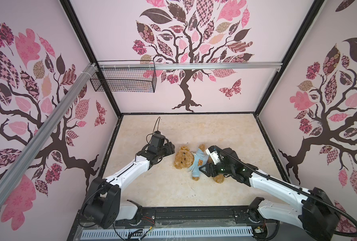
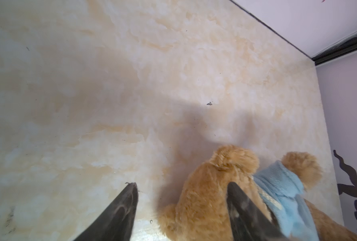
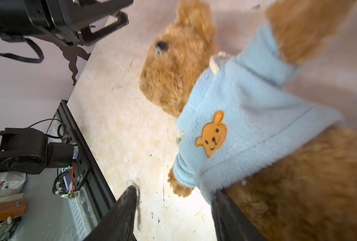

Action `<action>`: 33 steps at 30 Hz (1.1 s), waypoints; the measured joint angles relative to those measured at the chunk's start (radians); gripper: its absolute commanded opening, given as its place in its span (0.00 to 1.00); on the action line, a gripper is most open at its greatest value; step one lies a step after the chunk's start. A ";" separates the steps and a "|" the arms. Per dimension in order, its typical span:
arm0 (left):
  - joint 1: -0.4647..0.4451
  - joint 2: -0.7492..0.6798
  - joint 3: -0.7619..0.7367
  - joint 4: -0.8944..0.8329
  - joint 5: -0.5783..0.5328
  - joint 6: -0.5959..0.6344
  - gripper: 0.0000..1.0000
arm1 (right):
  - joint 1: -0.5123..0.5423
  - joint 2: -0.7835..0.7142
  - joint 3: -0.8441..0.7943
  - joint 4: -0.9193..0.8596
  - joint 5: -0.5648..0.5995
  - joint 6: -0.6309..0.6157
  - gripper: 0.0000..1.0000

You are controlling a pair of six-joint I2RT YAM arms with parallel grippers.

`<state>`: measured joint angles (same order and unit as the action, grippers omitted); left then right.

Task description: Dress the teddy bear

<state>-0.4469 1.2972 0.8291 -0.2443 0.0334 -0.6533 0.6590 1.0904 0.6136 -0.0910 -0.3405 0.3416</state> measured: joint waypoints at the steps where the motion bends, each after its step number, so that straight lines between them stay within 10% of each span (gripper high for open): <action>1: -0.013 -0.031 -0.001 -0.006 -0.001 -0.001 0.66 | 0.000 -0.012 0.017 -0.016 0.014 -0.011 0.60; 13: -0.400 -0.038 -0.011 0.129 0.086 -0.086 0.22 | -0.046 0.166 0.052 0.048 0.020 -0.050 0.35; 22: -0.418 0.303 0.015 0.247 0.135 -0.122 0.14 | -0.067 0.180 -0.079 0.116 0.060 -0.051 0.29; 33: -0.334 0.382 0.131 0.203 0.127 -0.008 0.26 | -0.069 0.066 -0.124 0.011 0.029 -0.055 0.29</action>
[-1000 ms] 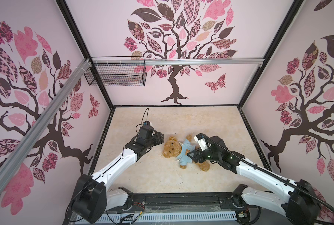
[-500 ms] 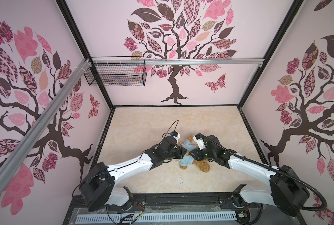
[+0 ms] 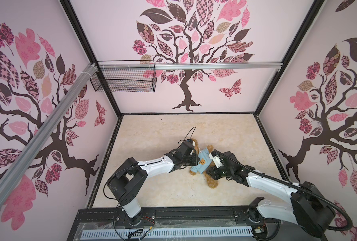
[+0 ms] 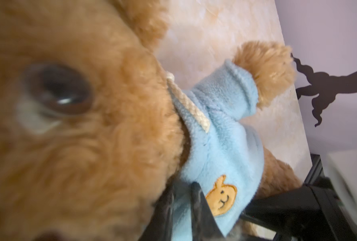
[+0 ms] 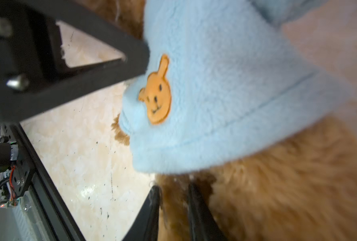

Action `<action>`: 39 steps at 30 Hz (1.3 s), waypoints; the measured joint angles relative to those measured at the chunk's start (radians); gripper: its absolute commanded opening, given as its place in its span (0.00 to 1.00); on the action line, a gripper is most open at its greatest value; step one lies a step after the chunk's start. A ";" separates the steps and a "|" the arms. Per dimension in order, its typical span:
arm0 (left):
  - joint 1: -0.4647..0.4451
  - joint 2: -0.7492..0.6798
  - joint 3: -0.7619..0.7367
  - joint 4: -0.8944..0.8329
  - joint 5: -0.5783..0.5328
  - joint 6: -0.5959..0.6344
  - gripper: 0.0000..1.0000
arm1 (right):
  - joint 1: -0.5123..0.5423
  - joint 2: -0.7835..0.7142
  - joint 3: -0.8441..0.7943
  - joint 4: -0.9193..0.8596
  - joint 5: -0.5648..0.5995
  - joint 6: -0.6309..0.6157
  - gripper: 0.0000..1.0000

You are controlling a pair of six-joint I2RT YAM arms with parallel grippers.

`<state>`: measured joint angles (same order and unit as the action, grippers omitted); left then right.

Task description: Dress the teddy bear

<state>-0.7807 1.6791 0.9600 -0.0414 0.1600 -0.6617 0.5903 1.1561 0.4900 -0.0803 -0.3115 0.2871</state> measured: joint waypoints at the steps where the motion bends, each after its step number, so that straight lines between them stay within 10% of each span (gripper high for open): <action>1: 0.006 -0.007 0.002 -0.009 -0.002 0.014 0.29 | 0.000 -0.027 0.006 -0.020 0.001 -0.001 0.29; 28: 0.091 -0.538 -0.243 -0.209 -0.154 0.047 0.54 | -0.126 0.151 -0.008 0.238 -0.125 0.172 0.39; 39: 0.190 -0.590 -0.242 -0.244 -0.195 0.117 0.68 | -0.066 0.042 0.027 0.177 -0.118 0.209 0.66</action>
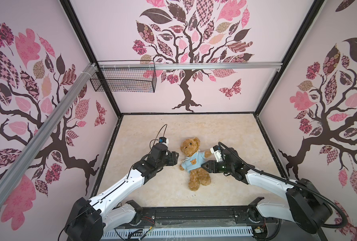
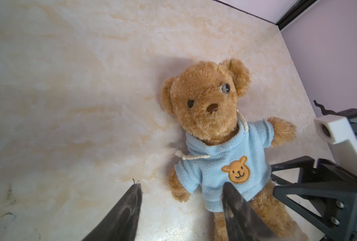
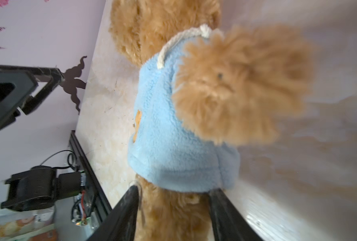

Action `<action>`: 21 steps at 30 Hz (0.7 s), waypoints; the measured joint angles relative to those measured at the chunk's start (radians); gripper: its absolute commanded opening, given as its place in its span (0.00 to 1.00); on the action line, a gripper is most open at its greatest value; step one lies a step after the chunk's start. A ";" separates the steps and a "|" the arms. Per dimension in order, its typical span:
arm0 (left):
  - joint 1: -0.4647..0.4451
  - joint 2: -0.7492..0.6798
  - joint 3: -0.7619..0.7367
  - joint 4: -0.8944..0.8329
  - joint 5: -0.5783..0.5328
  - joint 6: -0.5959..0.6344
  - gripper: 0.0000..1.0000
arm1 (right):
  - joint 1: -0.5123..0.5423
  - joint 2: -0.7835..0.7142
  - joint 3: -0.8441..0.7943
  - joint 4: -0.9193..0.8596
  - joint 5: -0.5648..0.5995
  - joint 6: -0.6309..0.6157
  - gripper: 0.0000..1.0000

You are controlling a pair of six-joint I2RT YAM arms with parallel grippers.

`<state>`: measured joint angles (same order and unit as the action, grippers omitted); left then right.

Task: Dress the teddy bear
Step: 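Open both grippers and draw them back from the bear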

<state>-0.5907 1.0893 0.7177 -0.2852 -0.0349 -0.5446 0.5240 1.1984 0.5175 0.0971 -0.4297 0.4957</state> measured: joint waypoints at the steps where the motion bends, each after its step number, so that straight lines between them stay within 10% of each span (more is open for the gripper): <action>1: 0.010 -0.012 0.000 0.000 -0.009 0.008 0.69 | -0.002 -0.030 0.021 -0.036 0.031 -0.024 0.69; 21: 0.028 -0.219 -0.050 0.273 -0.489 0.254 0.96 | -0.087 -0.268 0.145 -0.137 0.700 -0.358 0.95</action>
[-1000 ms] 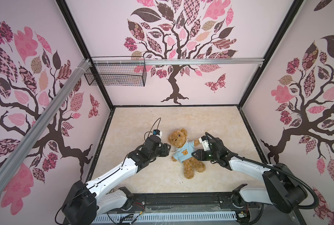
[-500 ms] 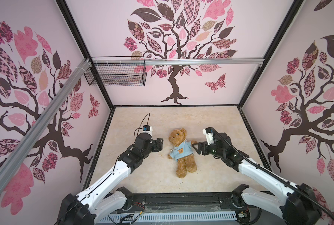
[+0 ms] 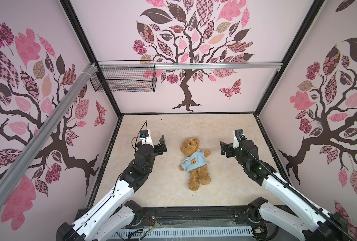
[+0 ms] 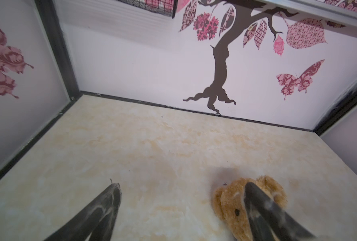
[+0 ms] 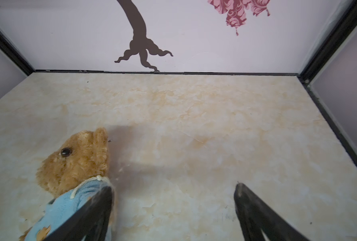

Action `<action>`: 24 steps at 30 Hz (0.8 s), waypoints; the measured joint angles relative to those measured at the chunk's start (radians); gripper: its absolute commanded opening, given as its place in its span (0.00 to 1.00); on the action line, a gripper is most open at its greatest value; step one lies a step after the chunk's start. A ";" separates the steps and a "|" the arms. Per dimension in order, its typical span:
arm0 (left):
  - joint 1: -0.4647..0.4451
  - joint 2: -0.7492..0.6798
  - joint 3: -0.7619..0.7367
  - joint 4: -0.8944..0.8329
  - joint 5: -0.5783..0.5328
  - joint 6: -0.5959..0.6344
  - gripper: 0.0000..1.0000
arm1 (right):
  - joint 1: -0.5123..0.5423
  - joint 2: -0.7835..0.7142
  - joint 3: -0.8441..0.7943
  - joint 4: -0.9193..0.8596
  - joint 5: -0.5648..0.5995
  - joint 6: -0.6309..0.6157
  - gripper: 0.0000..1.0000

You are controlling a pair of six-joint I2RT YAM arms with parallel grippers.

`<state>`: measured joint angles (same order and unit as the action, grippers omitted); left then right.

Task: Dress the teddy bear
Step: 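Open both grippers and draw them back from the bear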

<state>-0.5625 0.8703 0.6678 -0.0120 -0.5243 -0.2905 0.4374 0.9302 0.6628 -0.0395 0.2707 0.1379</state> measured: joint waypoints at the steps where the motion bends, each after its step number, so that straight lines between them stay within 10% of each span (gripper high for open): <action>1: 0.000 0.000 -0.007 0.021 -0.023 0.020 0.96 | -0.002 0.000 0.000 0.006 0.016 -0.005 0.96; 12: 0.000 -0.004 -0.089 0.112 -0.109 0.092 0.97 | -0.003 -0.005 0.000 0.070 0.092 -0.023 1.00; 24: 0.002 0.158 -0.124 0.013 0.378 -0.171 0.91 | 0.028 0.210 -0.058 0.089 -0.314 0.124 0.94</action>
<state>-0.5610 1.0283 0.5442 0.0013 -0.1459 -0.4610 0.4656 1.1404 0.6052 0.0498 -0.0437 0.2623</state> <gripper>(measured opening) 0.921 0.941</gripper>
